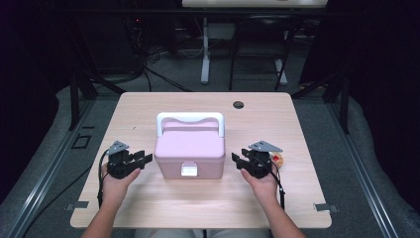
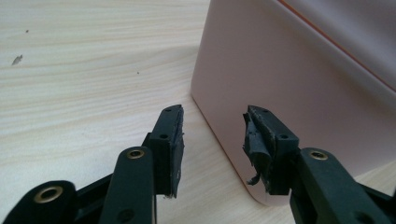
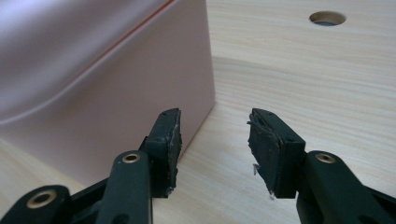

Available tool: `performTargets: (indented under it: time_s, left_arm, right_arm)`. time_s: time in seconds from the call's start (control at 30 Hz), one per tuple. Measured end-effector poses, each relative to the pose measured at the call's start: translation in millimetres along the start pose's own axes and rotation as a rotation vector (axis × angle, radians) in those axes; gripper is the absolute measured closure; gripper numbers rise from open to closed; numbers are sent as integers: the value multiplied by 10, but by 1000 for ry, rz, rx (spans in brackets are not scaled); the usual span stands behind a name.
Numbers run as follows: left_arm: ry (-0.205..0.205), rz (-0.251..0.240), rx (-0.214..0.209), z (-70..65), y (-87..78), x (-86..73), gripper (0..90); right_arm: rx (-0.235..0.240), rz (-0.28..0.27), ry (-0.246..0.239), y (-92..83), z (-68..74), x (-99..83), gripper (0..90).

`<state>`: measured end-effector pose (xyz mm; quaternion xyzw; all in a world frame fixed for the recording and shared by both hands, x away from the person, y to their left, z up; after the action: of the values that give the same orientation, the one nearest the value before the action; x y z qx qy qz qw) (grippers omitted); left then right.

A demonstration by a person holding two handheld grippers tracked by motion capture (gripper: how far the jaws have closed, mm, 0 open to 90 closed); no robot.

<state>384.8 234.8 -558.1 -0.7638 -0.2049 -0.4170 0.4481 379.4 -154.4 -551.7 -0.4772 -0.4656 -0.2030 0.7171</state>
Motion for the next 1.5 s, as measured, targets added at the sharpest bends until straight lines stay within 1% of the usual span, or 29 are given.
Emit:
performTargets:
  time_s: [0.03,0.1,0.13,0.2,0.23,0.3,0.4,0.47,0.57,0.6,0.63,0.67,0.7,0.73,0.77,0.8,0.87,0.97,1.0,1.03,1.07,1.1,1.17,1.2,1.23,1.3,1.4,1.5]
  left_arm:
    - [3,-8,3,-2,15,-10,594]
    - [4,0,-2,-13,41,-17,596]
    - [9,-3,-6,-32,52,-20,601]
    - [14,-5,-17,-61,52,-22,609]
    - [5,-15,-30,-88,57,-22,609]
    - [3,-17,-34,-94,54,-21,609]
    - [2,-15,-36,-109,55,-20,609]
    - [-1,-9,-48,-126,69,-24,607]
    - [4,-9,-52,-139,84,-27,607]
    - [9,-4,-43,-141,91,-29,610]
    - [1,-7,-54,-135,98,-32,613]
    - [1,-7,-54,-135,98,-32,621]
    - [-8,-6,-59,-134,97,-35,621]
    - [-9,-2,-64,-139,92,-43,631]
    - [-9,-2,-64,-139,92,-43,637]
    - [-8,-5,-62,-144,94,-45,637]
    - [-12,-4,-61,-161,90,-49,661]
    - [-22,-3,-67,-175,89,-50,709]
    - [-27,0,-73,-180,87,-50,709]
    - [-30,5,-78,-191,83,-50,749]
    - [-30,5,-78,-191,83,-50,762]
    - [-19,10,-79,-213,76,-49,779]
    - [-14,12,-79,-224,73,-48,792]
    - [-14,12,-81,-237,72,-49,812]
    - [-9,15,-81,-261,67,-50,847]
    - [-6,14,-79,-285,65,-54,881]
    - [-1,17,-67,-305,56,-58,895]
    - [-3,21,-67,-319,39,-69,898]
  right_arm:
    - [-35,-14,-28,35,-2,-25,529]
    - [-35,-8,-33,52,-1,-30,530]
    - [-30,-9,-29,67,2,-30,535]
    - [-9,-18,-7,83,8,-30,544]
    - [11,-18,2,94,29,-32,544]
    - [10,-18,-7,100,46,-34,543]
    - [14,-22,-7,100,60,-29,543]
    - [23,-21,1,110,75,-25,542]
    - [28,-20,6,125,90,-32,542]
    - [30,-15,4,134,101,-35,542]
    - [40,-8,-2,157,141,-44,542]
    - [40,-8,-2,157,141,-44,542]
    - [43,-9,-3,164,156,-46,551]
    - [22,-6,-20,168,175,-49,557]
    - [22,-6,-20,168,175,-49,557]
    - [22,-8,-16,167,179,-49,570]
    - [41,-10,8,155,199,-48,623]
    - [41,-6,9,148,212,-48,648]
    - [46,-6,12,146,219,-47,673]
    - [52,-8,22,145,237,-46,708]
    - [52,-8,22,145,237,-46,708]
    - [53,-8,21,144,252,-45,751]
    - [52,-8,19,143,263,-44,765]
    - [52,-9,15,143,273,-42,788]
    - [51,-4,9,138,294,-41,835]
    - [48,-8,7,138,322,-39,884]
    - [30,-7,-8,129,352,-42,898]
    - [36,-6,-8,121,353,-47,899]
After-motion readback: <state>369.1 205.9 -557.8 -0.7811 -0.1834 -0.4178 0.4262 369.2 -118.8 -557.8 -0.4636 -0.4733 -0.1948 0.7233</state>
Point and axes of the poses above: each handheld gripper's, and its own axes: y roughly forward along the jaws, x roughly out of its top, z roughly to its left, the point moved 4 cm from there along y, roughly forward along the jaws, and after that the axes turned 3 degrees about -y, right-handed, at the moved point
